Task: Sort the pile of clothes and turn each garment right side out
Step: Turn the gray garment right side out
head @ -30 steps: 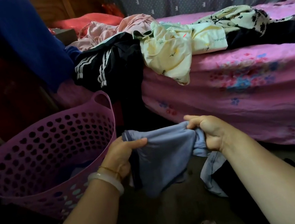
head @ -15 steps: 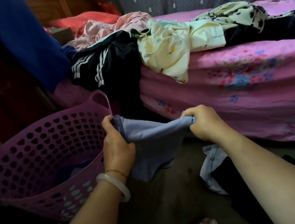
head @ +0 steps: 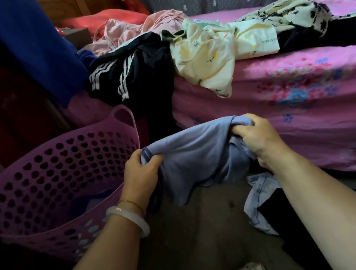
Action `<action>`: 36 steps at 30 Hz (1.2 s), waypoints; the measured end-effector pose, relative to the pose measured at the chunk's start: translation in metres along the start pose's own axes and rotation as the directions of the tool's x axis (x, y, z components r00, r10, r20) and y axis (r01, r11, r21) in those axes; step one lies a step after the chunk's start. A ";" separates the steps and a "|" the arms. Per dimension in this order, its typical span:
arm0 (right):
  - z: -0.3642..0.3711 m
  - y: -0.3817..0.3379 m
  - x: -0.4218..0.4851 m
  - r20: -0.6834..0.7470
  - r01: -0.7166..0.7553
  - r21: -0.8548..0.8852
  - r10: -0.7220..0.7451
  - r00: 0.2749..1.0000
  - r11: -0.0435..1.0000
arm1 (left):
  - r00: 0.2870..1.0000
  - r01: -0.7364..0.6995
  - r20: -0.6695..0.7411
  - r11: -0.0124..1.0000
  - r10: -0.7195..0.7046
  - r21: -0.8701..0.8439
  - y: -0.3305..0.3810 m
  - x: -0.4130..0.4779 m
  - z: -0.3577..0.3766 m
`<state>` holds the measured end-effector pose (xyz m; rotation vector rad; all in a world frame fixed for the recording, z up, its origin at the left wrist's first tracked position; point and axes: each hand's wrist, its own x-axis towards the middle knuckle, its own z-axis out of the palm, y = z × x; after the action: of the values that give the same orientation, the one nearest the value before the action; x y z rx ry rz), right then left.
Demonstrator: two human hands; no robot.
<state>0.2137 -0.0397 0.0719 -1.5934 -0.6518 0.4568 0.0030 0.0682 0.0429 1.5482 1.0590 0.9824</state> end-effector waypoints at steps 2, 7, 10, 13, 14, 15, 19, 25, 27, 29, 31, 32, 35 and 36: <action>0.004 0.002 0.004 -0.011 0.056 -0.162 -0.059 0.998 0.985 | 0.994 -0.082 -0.066 0.995 0.086 0.064 0.000 -0.001 -0.001; 0.035 -0.016 -0.001 0.046 0.208 -0.376 -0.206 0.977 0.903 | 0.957 -0.170 -0.217 0.979 0.190 0.108 0.015 0.016 -0.032; 0.079 -0.047 -0.001 0.117 0.090 0.061 -0.097 0.988 0.994 | 0.908 -0.234 -0.308 0.954 0.283 0.186 0.036 0.044 -0.076; 0.142 -0.083 0.000 0.275 0.027 0.270 -0.104 0.956 0.963 | 0.838 -0.252 -0.451 0.951 0.307 0.178 0.059 0.070 -0.130; 0.168 -0.093 0.000 0.302 0.016 0.316 -0.117 0.946 0.949 | 0.813 -0.250 -0.495 0.951 0.307 0.180 0.064 0.078 -0.150; 0.190 -0.100 0.001 0.322 -0.005 0.340 -0.112 0.940 0.940 | 0.795 -0.241 -0.526 0.953 0.303 0.184 0.067 0.085 -0.163; 0.275 -0.084 0.007 0.463 -0.142 0.156 0.055 0.885 0.978 | 0.807 -0.042 -0.566 0.972 0.169 0.230 0.033 0.116 -0.219; 0.300 -0.024 -0.008 0.431 0.086 -0.621 0.247 0.868 0.779 | 0.910 0.413 -0.308 0.691 -0.279 0.594 -0.053 0.121 -0.239; 0.289 -0.015 -0.008 0.384 0.069 -0.578 0.196 0.902 0.813 | 0.905 0.424 -0.311 0.695 -0.291 0.581 -0.054 0.120 -0.229; 0.275 -0.010 -0.007 0.367 0.068 -0.491 0.136 0.920 0.869 | 0.938 0.326 -0.292 0.770 -0.189 0.549 -0.043 0.117 -0.209; 0.258 -0.014 -0.006 0.318 0.069 -0.401 0.068 0.946 0.913 | 0.966 0.196 -0.243 0.855 -0.085 0.480 -0.023 0.110 -0.182; 0.244 -0.017 -0.006 0.279 0.075 -0.375 0.035 0.960 0.924 | 0.975 0.129 -0.221 0.888 -0.031 0.441 -0.012 0.106 -0.165; 0.200 -0.015 0.002 0.196 0.072 -0.367 0.001 0.981 0.927 | 0.997 -0.009 -0.067 0.928 0.037 0.372 0.008 0.097 -0.102; 0.186 -0.011 0.007 0.192 0.045 -0.359 0.027 0.981 0.932 | 0.999 -0.019 -0.016 0.926 0.027 0.376 0.011 0.091 -0.079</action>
<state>0.0991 0.1072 0.0588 -1.9075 -0.9332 0.5104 -0.0428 0.1751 0.0771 1.8661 1.3029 0.8446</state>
